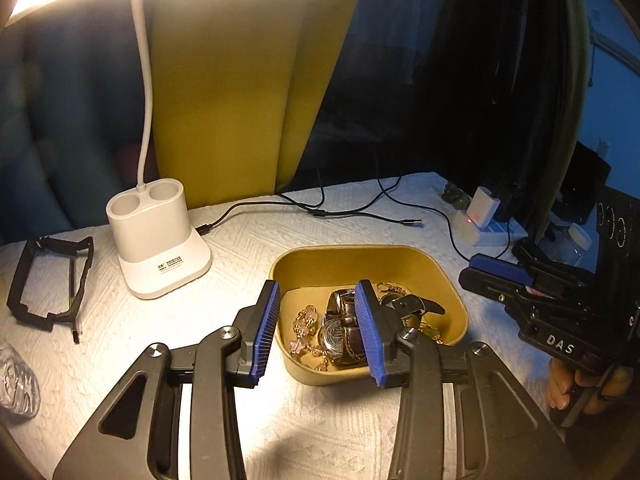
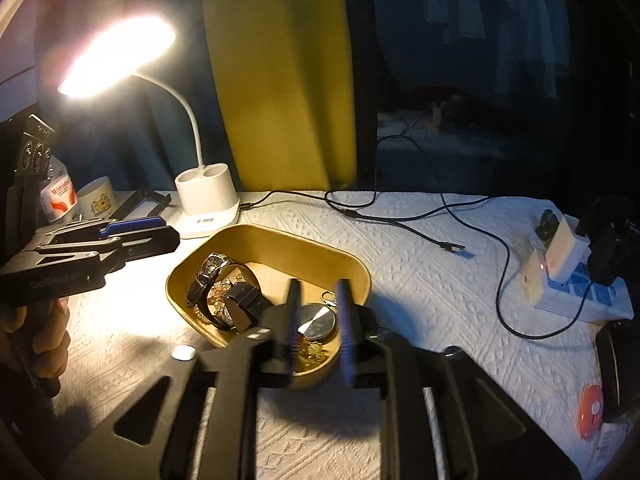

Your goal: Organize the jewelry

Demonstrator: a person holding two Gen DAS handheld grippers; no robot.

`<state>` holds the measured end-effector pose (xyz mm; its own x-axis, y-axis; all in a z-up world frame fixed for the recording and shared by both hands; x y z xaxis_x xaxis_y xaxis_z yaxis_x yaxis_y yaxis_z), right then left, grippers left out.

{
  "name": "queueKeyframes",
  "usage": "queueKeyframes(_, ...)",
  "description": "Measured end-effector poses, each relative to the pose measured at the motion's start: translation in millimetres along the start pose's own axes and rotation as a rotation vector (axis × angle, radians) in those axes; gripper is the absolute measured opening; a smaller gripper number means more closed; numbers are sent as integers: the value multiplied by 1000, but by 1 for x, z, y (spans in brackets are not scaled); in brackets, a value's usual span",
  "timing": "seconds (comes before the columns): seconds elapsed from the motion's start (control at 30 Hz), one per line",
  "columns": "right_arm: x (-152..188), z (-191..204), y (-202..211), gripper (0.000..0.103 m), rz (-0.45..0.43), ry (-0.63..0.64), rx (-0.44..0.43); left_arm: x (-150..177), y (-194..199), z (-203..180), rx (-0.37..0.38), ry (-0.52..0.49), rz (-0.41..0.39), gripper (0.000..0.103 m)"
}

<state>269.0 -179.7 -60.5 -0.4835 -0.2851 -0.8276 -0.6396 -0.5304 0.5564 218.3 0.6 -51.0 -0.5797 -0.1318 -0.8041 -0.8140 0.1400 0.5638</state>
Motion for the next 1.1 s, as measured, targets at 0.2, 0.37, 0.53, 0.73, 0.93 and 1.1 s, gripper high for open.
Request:
queueKeyframes(0.2, 6, 5, 13, 37, 3, -7, 5, 3, 13, -1, 7, 8, -12, 48)
queueKeyframes(0.37, 17, 11, 20, 37, 26, -17, 19, 9, 29, -5, 17, 2, -26, 49)
queueKeyframes(0.53, 34, 18, 23, 37, 73, -18, 20, 23, 46, -3, 16, 17, -40, 49)
queueKeyframes(0.73, 53, 31, 24, 37, 118, -9, 1, 48, 63, 14, -2, 87, -20, 49)
queueKeyframes(0.93, 70, 46, 14, 37, 175, 23, -10, 74, 69, 26, -30, 94, 15, 49)
queueKeyframes(1.1, 79, 62, 3, 37, 221, 50, -3, 89, 73, 35, -58, 82, 34, 49)
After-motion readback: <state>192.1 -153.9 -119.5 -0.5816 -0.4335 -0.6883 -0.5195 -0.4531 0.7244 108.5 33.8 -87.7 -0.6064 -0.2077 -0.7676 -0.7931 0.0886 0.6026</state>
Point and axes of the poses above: each gripper's, at about its wrist camera, not at the fingertips, and y roughly against the way its jaws point, z to its left, x to its underside, the point moved 5 cm from there along -y, roughly the way its jaws point, and after that the axes turned 1 degree about -z, right-handed, at the moved point
